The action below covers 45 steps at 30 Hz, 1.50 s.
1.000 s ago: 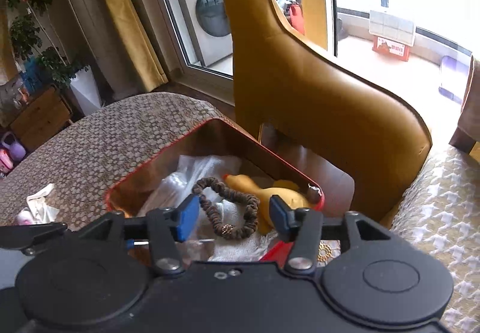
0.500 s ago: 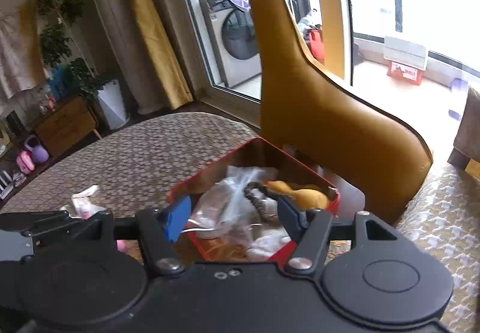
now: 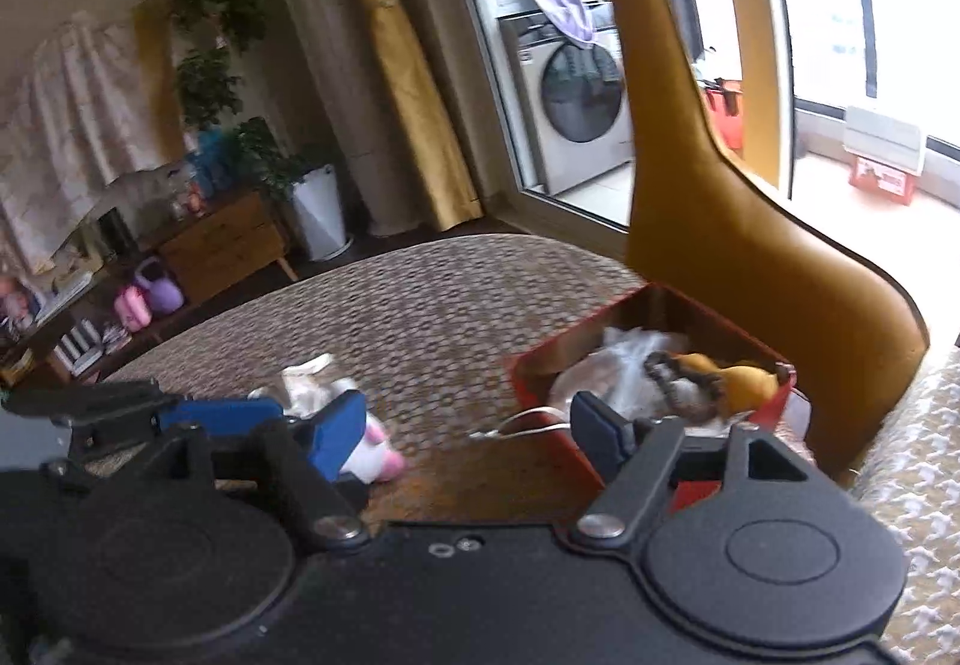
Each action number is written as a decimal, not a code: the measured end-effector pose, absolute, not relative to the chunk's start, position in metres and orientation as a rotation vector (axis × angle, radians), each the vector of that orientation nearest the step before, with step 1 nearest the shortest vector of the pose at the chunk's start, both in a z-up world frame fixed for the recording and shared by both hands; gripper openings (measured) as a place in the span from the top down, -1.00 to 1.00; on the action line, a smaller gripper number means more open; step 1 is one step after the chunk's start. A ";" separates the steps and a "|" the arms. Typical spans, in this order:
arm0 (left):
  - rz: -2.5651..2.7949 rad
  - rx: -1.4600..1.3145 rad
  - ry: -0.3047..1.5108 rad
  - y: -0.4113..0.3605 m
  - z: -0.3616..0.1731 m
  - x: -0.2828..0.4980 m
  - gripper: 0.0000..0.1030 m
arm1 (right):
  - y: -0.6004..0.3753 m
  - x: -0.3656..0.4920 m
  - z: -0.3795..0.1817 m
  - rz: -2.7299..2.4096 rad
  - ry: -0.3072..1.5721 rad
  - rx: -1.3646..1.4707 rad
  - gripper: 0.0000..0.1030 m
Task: Organize soft objects
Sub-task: 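Move both tools back toward the white cloth and wipes pack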
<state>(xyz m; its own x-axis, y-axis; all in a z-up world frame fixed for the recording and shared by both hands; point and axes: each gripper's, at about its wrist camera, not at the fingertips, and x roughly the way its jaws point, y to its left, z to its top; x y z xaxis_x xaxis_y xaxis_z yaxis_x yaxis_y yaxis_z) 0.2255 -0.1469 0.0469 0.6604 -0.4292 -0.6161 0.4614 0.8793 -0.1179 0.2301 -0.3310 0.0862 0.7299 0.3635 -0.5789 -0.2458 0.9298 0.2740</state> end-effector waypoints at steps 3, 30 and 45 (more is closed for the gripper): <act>-0.476 0.052 0.672 -0.128 0.052 0.215 -0.49 | -0.315 0.220 0.089 0.366 0.670 0.183 -0.50; -0.177 -0.055 0.636 0.071 0.010 0.195 -0.99 | -0.148 0.232 0.076 0.573 0.727 0.055 -0.99; -0.105 -0.011 0.665 0.117 -0.044 0.234 -0.99 | -0.064 0.306 0.047 0.566 0.823 -0.067 -0.99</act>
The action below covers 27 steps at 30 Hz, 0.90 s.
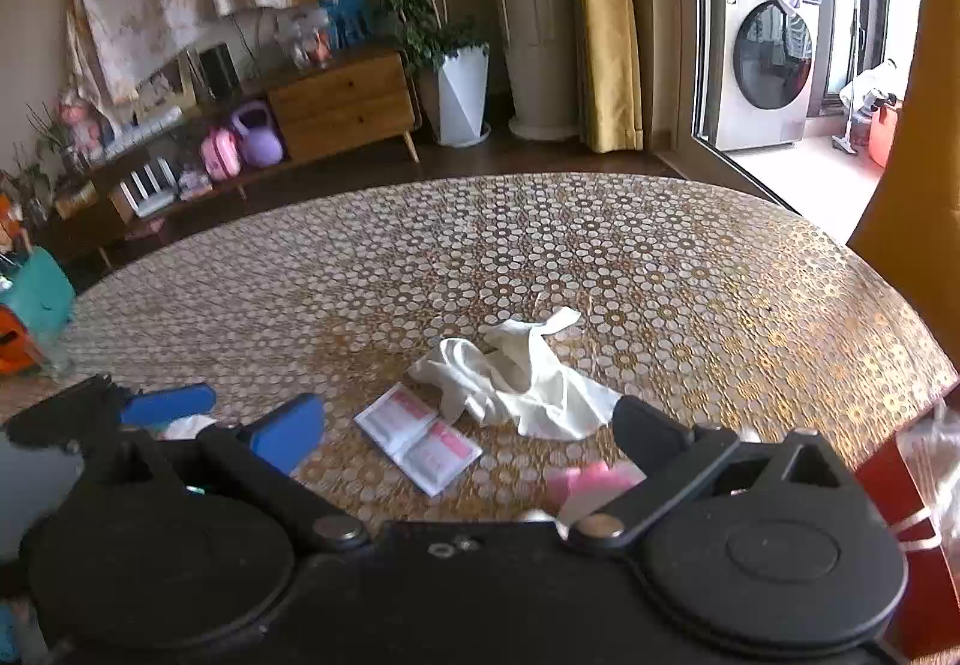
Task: Organize soft objects
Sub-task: 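Move both tools back toward the white cloth and wipes pack, then close the left tool on the pink-printed wipes pack while the right tool grasps the white cloth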
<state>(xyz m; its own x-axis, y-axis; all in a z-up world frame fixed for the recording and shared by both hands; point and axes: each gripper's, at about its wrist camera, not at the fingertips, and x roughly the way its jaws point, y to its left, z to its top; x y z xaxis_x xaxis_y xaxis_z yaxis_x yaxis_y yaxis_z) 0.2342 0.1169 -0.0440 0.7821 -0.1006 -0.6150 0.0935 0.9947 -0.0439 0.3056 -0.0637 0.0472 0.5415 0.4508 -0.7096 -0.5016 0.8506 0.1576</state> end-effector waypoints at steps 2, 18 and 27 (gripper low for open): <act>-0.118 -0.009 0.671 0.118 -0.052 0.240 -0.99 | -0.056 0.317 0.041 0.553 0.838 -0.079 -0.99; -0.119 0.025 0.751 0.115 -0.110 0.298 -0.99 | -0.004 0.391 -0.025 0.519 1.020 -0.148 -0.96; -0.137 0.062 0.787 0.116 -0.131 0.321 -0.99 | 0.005 0.417 -0.054 0.496 1.067 -0.192 -0.97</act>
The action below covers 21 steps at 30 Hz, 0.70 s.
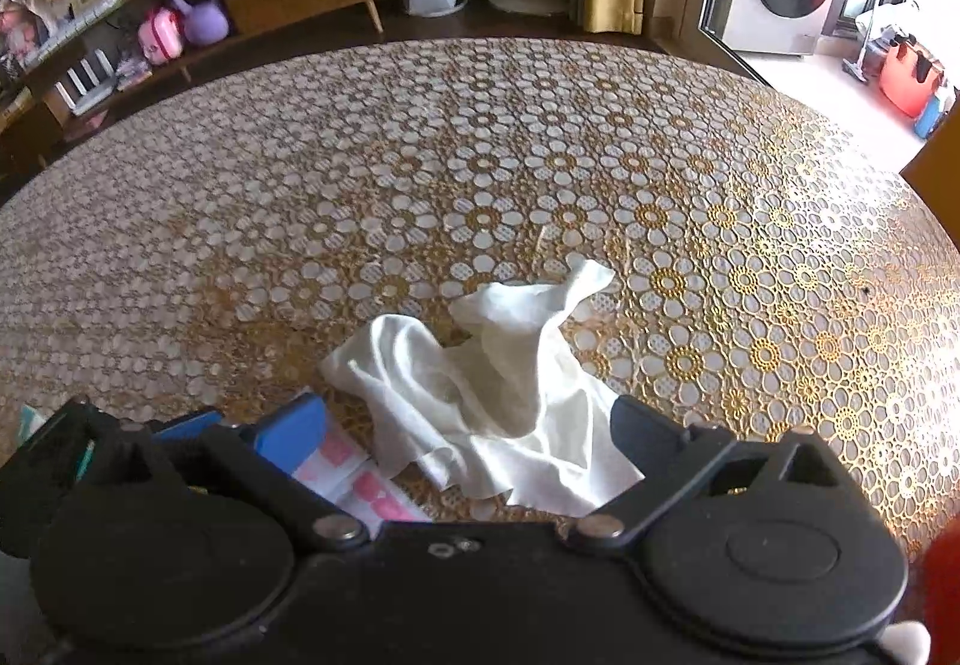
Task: Organize soft objects
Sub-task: 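Close the left tool on the pink-printed wipes pack while the right tool grasps the white cloth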
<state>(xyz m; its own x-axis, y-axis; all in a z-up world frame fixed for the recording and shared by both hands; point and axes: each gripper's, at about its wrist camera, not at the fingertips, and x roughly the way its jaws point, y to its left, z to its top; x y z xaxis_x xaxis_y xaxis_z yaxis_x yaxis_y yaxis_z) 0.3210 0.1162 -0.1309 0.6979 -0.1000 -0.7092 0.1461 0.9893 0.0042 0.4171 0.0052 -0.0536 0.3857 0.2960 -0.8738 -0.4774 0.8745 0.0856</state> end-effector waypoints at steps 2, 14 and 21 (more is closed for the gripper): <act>-0.148 0.065 0.788 0.115 -0.133 0.323 -0.99 | 0.008 0.423 -0.060 0.490 1.082 -0.186 -0.97; -0.143 0.064 0.794 0.114 -0.145 0.330 -0.83 | 0.031 0.432 -0.089 0.510 1.131 -0.242 -0.54; -0.132 0.054 0.769 0.115 -0.142 0.325 -0.36 | 0.044 0.422 -0.095 0.499 1.092 -0.281 -0.09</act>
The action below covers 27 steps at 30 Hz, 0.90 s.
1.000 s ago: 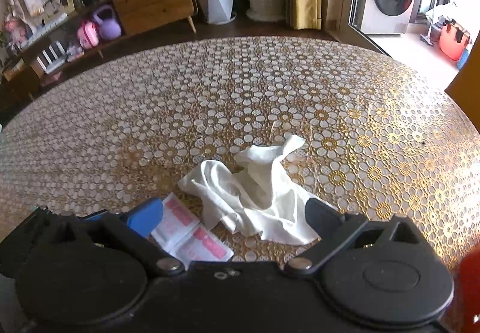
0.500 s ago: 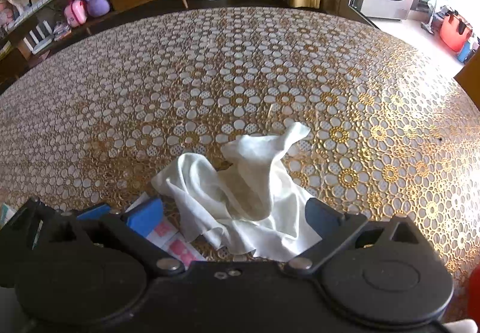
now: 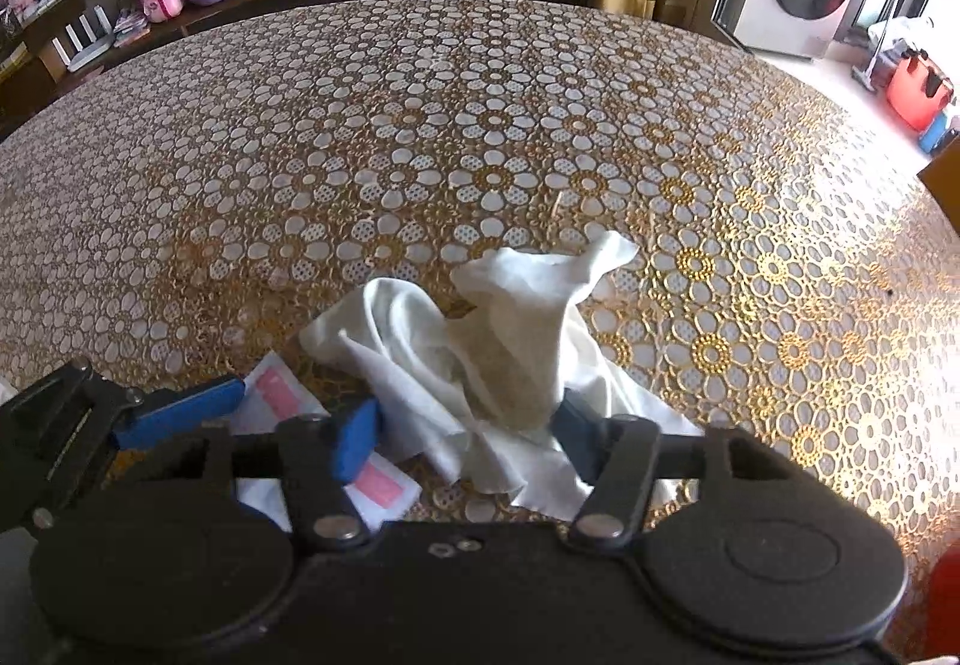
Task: Organize soft objects
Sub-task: 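Close the left tool on the pink-printed wipes pack while the right tool grasps the white cloth, then carry the wipes pack with the left tool and the cloth with the right tool to the red box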
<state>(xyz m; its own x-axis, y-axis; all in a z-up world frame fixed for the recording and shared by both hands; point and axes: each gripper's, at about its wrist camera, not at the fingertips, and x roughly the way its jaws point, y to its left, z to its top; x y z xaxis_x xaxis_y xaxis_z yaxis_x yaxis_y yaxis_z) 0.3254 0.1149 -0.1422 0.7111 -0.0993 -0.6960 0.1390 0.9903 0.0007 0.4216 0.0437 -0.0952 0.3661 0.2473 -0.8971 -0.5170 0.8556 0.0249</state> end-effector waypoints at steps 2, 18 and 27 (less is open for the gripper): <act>-0.128 0.050 0.764 0.116 -0.142 0.326 -0.16 | 0.049 0.416 -0.097 0.492 1.082 -0.294 0.06; -0.020 -0.031 0.752 0.136 -0.128 0.328 0.82 | 0.000 0.397 -0.066 0.507 1.012 -0.173 0.87; -0.012 -0.068 0.723 0.142 -0.112 0.319 0.86 | -0.034 0.375 -0.020 0.546 0.942 -0.051 0.88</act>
